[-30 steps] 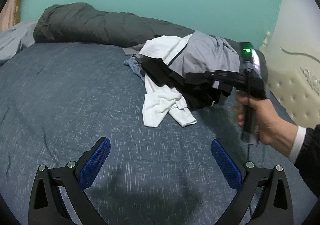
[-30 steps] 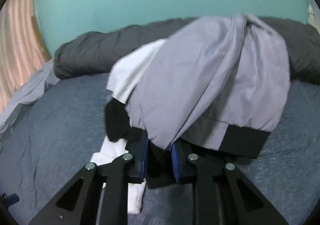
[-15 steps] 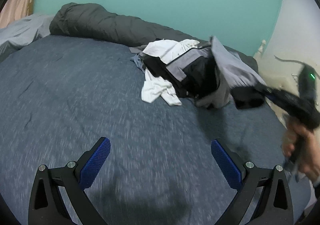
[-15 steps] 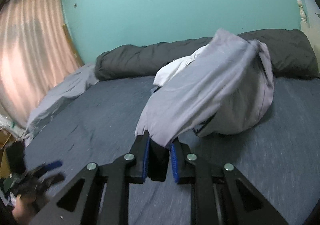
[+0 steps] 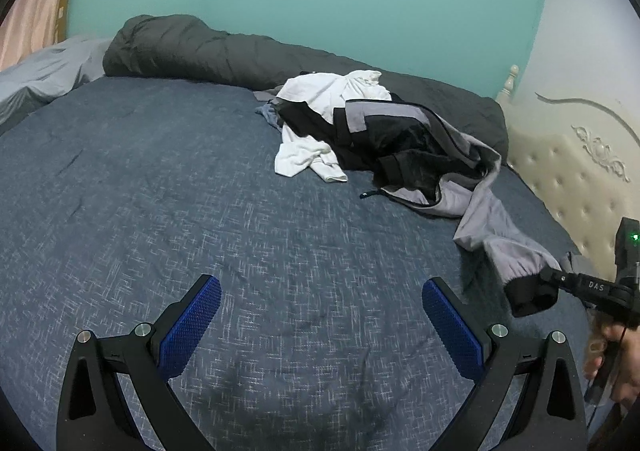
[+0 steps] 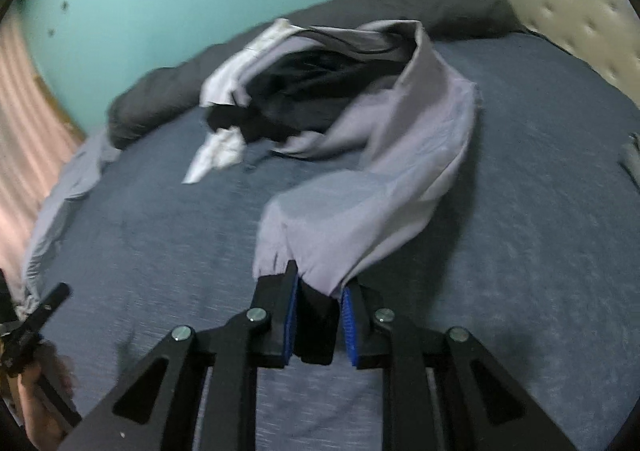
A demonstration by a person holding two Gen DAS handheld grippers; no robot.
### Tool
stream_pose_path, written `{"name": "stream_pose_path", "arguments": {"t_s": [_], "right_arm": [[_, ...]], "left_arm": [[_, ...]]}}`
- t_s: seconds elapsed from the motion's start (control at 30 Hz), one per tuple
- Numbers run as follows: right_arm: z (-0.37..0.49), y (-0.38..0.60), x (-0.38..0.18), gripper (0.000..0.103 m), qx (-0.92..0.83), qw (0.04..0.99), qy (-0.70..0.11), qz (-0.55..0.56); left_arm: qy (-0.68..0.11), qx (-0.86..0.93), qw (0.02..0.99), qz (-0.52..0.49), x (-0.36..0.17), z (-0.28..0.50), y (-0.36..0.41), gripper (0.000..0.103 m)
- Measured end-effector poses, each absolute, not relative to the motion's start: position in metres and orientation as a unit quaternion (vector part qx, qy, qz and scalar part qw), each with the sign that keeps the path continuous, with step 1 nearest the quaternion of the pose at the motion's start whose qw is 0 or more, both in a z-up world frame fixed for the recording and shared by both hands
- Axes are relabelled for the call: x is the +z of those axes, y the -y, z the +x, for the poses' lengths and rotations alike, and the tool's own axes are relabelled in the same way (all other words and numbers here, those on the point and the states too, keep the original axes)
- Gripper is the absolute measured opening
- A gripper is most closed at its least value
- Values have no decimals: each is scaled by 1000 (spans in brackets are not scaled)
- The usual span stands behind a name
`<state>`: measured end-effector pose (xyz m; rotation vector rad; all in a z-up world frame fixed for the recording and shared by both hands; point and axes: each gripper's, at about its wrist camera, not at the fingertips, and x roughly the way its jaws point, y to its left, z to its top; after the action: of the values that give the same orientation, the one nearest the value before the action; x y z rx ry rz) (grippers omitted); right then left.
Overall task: Fold clothes
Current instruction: 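Pull the grey jacket off the pile with the right tool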
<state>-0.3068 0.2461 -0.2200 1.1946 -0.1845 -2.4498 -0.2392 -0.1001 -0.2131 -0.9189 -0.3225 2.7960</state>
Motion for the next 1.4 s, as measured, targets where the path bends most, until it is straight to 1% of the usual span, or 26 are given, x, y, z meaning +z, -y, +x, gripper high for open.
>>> {"name": "stream_pose_path", "arguments": {"t_s": [0.03, 0.1, 0.23, 0.27, 0.3, 0.4, 0.53, 0.6, 0.87, 1.1, 1.13, 1.17, 1.2, 1.23, 1.3, 1.33, 1.4], "right_arm": [[-308, -253, -222, 24, -877, 197, 64, 434], [-317, -263, -224, 30, -877, 177, 60, 442], [-331, -297, -225, 34, -886, 128, 78, 438], [-336, -304, -223, 42, -890, 117, 82, 433], [-342, -307, -220, 45, -894, 109, 85, 426], [-362, -312, -212, 49, -906, 88, 84, 405], [-401, -302, -214, 54, -906, 103, 79, 403], [-420, -295, -216, 62, -904, 113, 83, 404], [-498, -249, -236, 63, -906, 117, 54, 404], [-540, -237, -263, 63, -899, 102, 94, 416], [-544, -235, -265, 62, -898, 104, 97, 416], [-548, -233, -267, 52, -898, 107, 92, 417], [-550, -229, -268, 38, -899, 107, 81, 417], [-552, -226, -269, 31, -900, 105, 67, 418], [-554, -222, -270, 5, -902, 103, 50, 416], [-552, -221, -268, 3, -904, 104, 46, 412], [-544, -216, -263, 1, -909, 115, 37, 399]], "left_arm": [[105, 941, 90, -308, -217, -240, 99, 103], [99, 939, 90, -315, -225, -242, 98, 103], [93, 934, 93, -331, -238, -252, 97, 103], [94, 934, 91, -331, -239, -255, 97, 103], [97, 934, 90, -331, -240, -256, 98, 103], [107, 934, 88, -329, -242, -261, 98, 103], [106, 936, 83, -325, -243, -269, 97, 103], [108, 936, 82, -325, -243, -272, 98, 103], [112, 935, 71, -328, -252, -285, 101, 103], [112, 931, 70, -342, -265, -287, 101, 103], [111, 930, 71, -343, -267, -287, 101, 103], [108, 930, 72, -344, -268, -287, 100, 103], [104, 930, 72, -345, -269, -287, 99, 103], [102, 930, 72, -346, -269, -287, 98, 103], [104, 929, 74, -348, -271, -288, 99, 103], [105, 928, 74, -350, -273, -289, 99, 103], [106, 926, 74, -355, -277, -290, 99, 103]]}}
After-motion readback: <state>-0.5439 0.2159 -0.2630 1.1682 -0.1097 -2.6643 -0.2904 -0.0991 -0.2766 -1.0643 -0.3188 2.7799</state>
